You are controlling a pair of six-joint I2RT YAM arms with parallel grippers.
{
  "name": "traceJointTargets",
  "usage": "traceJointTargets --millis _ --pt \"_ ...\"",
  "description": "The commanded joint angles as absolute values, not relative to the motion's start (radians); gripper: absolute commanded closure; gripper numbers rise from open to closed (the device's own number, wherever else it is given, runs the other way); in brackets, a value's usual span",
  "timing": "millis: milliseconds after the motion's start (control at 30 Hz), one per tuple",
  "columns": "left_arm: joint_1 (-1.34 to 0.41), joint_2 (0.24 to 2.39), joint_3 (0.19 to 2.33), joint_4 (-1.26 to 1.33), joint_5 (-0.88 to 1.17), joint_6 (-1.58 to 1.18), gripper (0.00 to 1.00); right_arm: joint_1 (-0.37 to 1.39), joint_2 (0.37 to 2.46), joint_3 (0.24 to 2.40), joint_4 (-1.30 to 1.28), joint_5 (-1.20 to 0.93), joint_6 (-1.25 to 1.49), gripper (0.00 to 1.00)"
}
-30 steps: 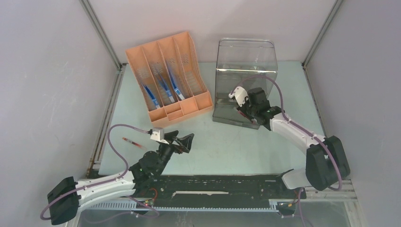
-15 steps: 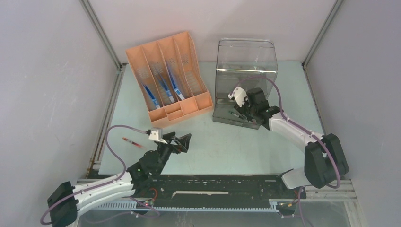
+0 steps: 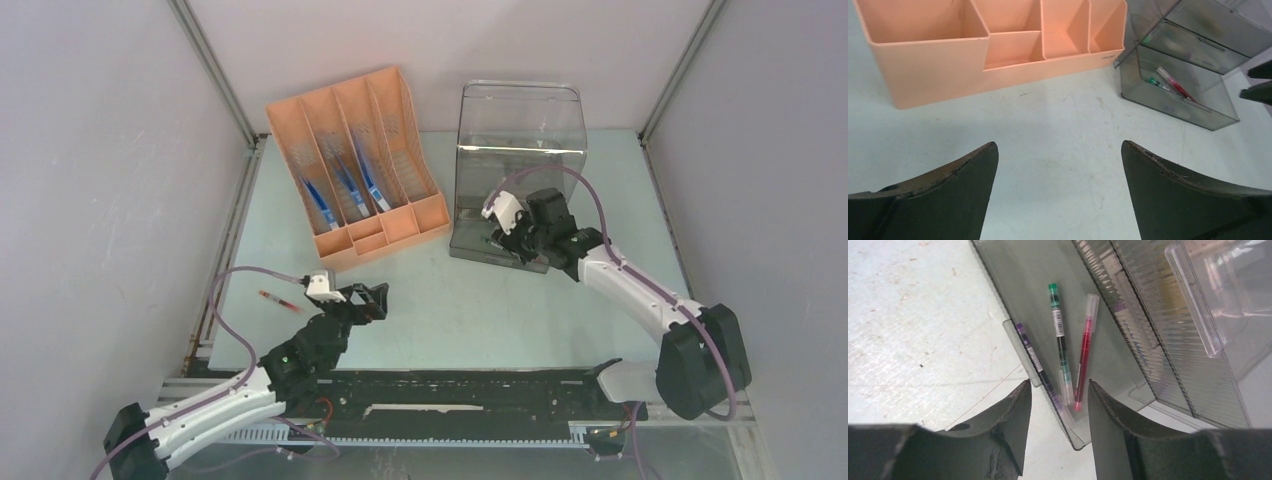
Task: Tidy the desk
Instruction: Place the stationery in the drawer.
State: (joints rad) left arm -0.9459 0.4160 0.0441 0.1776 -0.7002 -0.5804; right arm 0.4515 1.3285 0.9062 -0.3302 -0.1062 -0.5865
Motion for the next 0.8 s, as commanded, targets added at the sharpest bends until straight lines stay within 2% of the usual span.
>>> traceJointTargets --millis 0,500,600,767 --pt "-0.937 0.402 0.117 0.039 -0.802 -0.627 0.00 0.471 1.276 0.933 -0.368 -0.167 -0.623 0.47" --pt "-0.906 0.371 0.196 -0.228 -0.979 -0.702 0.00 0.505 1.223 0.932 -0.396 -0.190 -0.653 0.46" --pt "-0.812 0.359 0.213 -0.298 -0.913 -0.751 0.00 0.511 1.220 0.932 -0.396 -0.192 -0.653 0.46" --pt "-0.531 0.310 0.196 -0.343 -0.647 -0.827 0.00 0.518 1.215 0.932 -0.397 -0.200 -0.650 0.46"
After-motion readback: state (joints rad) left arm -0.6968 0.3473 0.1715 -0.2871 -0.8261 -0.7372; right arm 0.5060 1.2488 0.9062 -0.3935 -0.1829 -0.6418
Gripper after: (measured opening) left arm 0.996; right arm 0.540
